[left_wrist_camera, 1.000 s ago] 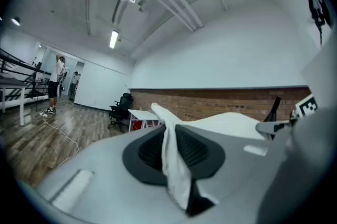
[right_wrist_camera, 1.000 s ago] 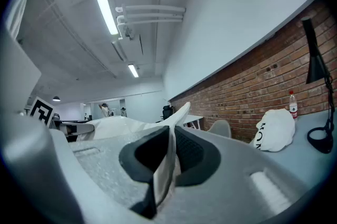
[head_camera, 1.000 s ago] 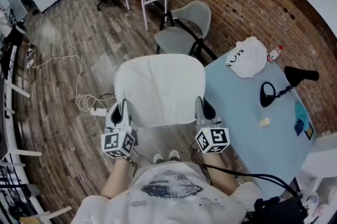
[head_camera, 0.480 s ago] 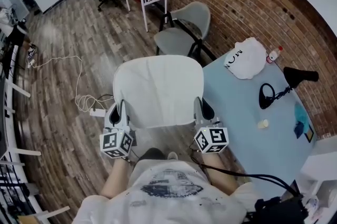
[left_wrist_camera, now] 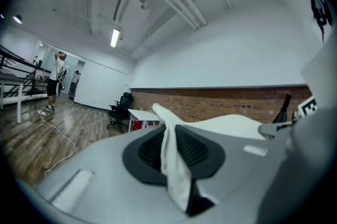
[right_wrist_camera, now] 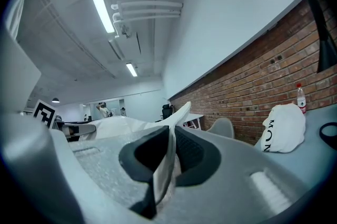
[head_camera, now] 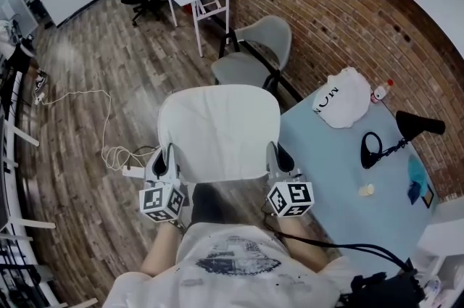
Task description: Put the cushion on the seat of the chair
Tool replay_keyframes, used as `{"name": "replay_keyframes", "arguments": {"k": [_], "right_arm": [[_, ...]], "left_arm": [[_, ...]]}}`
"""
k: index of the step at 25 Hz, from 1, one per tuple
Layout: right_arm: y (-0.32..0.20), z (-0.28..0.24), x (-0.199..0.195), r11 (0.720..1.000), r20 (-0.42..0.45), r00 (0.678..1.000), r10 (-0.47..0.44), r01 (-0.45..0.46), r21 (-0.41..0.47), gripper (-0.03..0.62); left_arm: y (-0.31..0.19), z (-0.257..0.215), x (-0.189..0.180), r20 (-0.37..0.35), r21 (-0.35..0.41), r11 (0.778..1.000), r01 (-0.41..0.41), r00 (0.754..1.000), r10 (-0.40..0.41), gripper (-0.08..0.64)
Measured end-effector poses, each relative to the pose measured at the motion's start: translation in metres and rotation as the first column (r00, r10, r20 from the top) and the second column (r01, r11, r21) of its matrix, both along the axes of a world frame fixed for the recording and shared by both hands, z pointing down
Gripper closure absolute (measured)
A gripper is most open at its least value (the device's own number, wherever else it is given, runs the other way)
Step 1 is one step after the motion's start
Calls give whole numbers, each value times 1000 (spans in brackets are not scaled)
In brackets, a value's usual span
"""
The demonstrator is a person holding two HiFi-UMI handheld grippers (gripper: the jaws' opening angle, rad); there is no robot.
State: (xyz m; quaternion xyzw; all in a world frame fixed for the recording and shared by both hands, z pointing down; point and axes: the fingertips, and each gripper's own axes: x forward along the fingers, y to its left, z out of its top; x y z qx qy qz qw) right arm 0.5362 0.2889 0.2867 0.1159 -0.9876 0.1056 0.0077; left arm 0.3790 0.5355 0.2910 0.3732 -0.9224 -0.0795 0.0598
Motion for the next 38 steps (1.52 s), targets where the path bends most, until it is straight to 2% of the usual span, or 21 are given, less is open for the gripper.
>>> {"name": "replay_keyframes", "arguments": {"k": [4, 15, 19, 26, 38], "right_arm": [[-11, 13, -62, 1000, -28, 999, 22, -22, 2, 561], [-45, 28, -287, 994, -91, 990, 106, -108, -15, 563], [-49, 28, -348, 990, -102, 985, 138, -141, -22, 561], [-70, 24, -402, 979, -107, 974, 198, -201, -21, 561], [-170, 38, -440, 941, -95, 940, 328, -334, -53, 561]], "left_arm": [[-15, 12, -69, -9, -2, 1000, -24, 1000, 24, 522], [-57, 26, -314, -60, -18, 993, -114, 992, 113, 522], [-68, 26, -380, -70, -24, 988, -156, 986, 154, 522], [-100, 24, -450, -77, -17, 978, -210, 975, 208, 522], [-226, 31, -516, -73, -53, 940, -337, 940, 333, 522]]}}
